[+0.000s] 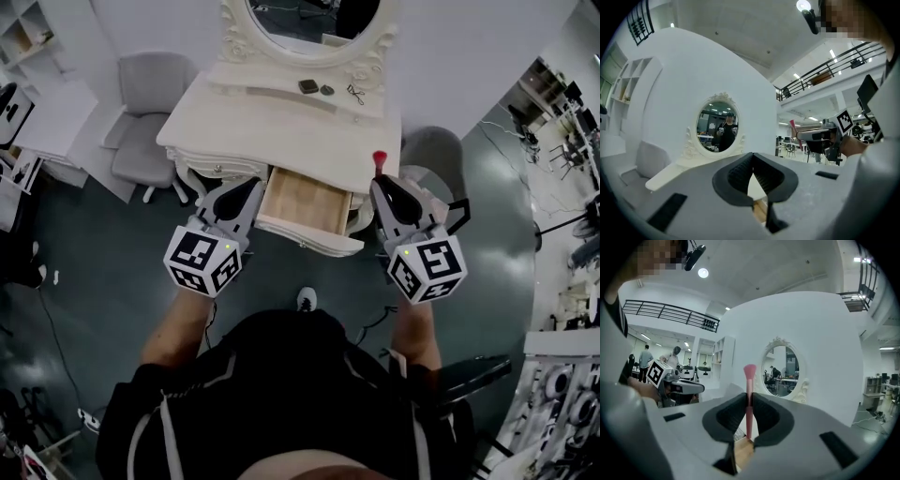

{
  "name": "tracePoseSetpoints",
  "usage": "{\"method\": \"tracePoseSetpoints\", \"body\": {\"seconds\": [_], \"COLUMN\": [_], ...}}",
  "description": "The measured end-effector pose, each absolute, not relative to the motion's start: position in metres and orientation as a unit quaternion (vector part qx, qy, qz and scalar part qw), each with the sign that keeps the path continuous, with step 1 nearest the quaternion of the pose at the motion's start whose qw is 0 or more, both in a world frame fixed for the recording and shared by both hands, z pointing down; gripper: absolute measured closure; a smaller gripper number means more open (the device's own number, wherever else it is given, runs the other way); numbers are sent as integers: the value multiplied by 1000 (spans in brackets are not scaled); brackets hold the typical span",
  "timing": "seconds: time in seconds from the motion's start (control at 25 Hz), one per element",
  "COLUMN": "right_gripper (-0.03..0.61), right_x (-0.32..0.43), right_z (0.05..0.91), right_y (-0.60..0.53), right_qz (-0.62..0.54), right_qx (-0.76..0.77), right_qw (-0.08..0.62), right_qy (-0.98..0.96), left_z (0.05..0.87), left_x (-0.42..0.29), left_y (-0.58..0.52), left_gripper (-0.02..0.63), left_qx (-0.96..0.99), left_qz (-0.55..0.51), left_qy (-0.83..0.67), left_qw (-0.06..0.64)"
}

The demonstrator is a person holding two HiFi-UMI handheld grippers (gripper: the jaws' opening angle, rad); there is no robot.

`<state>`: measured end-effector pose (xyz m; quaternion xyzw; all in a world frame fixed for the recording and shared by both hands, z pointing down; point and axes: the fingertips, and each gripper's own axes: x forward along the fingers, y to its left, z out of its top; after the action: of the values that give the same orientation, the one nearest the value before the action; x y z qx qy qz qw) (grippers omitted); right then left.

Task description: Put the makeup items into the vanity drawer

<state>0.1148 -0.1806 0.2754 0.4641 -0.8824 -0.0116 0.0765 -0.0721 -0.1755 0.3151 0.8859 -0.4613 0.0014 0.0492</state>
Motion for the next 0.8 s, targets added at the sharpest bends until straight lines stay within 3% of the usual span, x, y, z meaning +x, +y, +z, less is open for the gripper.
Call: {"method": "tracePoseSetpoints", "body": {"seconds": [0.52, 0.8], "right_gripper": [528, 527], "right_x": [146, 126], "right_z": [310, 339], "right_y": [-271, -303], "right_qz": [1, -6], "right_qx": [400, 373], "right_qw": [93, 123], "right_qy": [-912, -920], "left_z": [322, 338], "left_x": [-29, -34], "left_y": [-247, -278], "left_gripper": [609, 609], "left_qx": [863, 861], "left_qz": [42, 52], "left_qy": [-501, -503], "left_qw": [36, 46]}}
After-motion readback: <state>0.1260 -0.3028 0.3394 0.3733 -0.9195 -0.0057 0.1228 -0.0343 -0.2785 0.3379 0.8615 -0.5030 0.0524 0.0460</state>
